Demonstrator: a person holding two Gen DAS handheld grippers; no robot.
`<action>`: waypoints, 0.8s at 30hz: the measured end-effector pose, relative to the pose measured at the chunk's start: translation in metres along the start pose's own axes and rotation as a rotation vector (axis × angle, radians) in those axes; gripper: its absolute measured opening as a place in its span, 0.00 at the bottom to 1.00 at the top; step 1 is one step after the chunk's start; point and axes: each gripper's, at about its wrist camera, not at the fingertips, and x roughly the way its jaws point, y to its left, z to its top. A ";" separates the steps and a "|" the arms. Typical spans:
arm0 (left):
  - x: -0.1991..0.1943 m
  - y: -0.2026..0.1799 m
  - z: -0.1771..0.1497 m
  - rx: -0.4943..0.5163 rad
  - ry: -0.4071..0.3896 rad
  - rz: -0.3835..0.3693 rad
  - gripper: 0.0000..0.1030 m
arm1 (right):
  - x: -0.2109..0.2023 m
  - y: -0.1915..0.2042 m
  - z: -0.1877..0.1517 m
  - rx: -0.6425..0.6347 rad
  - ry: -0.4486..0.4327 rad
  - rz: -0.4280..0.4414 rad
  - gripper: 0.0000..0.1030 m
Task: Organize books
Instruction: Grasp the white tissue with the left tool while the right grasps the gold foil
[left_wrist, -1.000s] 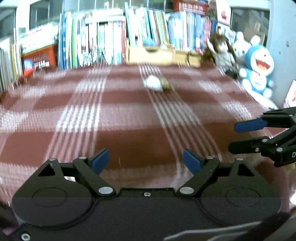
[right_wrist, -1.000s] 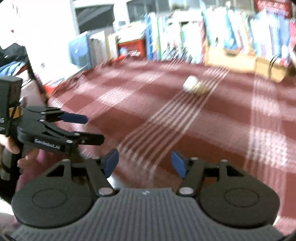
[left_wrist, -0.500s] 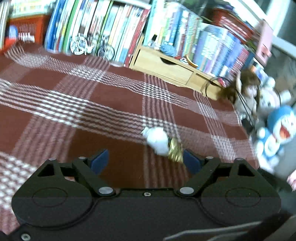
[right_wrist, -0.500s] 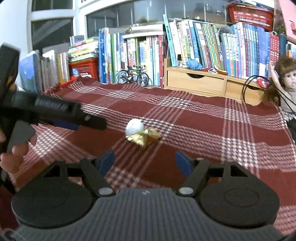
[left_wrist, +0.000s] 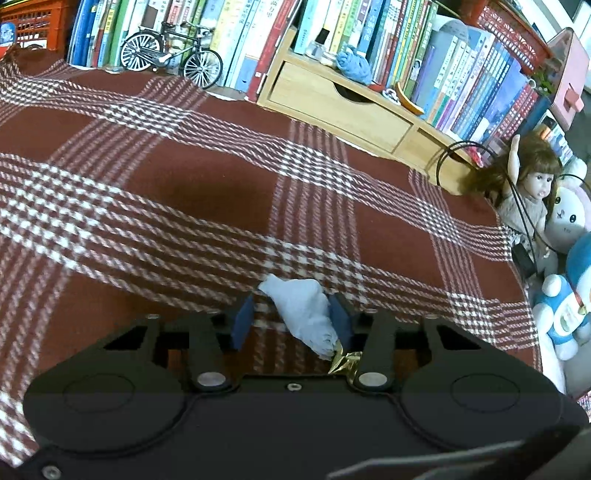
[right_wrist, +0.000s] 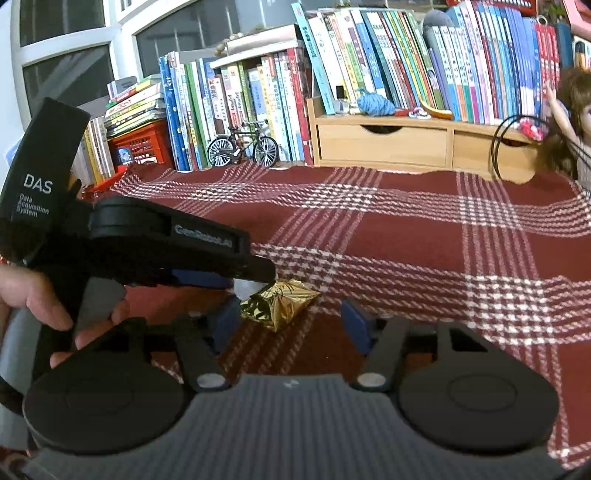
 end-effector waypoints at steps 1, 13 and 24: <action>0.000 0.000 -0.001 -0.013 -0.002 -0.009 0.27 | 0.002 -0.001 0.000 0.010 0.003 0.000 0.67; -0.053 0.010 0.000 0.045 -0.163 0.064 0.23 | 0.021 -0.004 0.004 0.121 0.032 0.020 0.58; -0.106 0.035 -0.021 0.116 -0.248 0.107 0.23 | 0.042 -0.002 0.012 0.212 0.096 0.034 0.29</action>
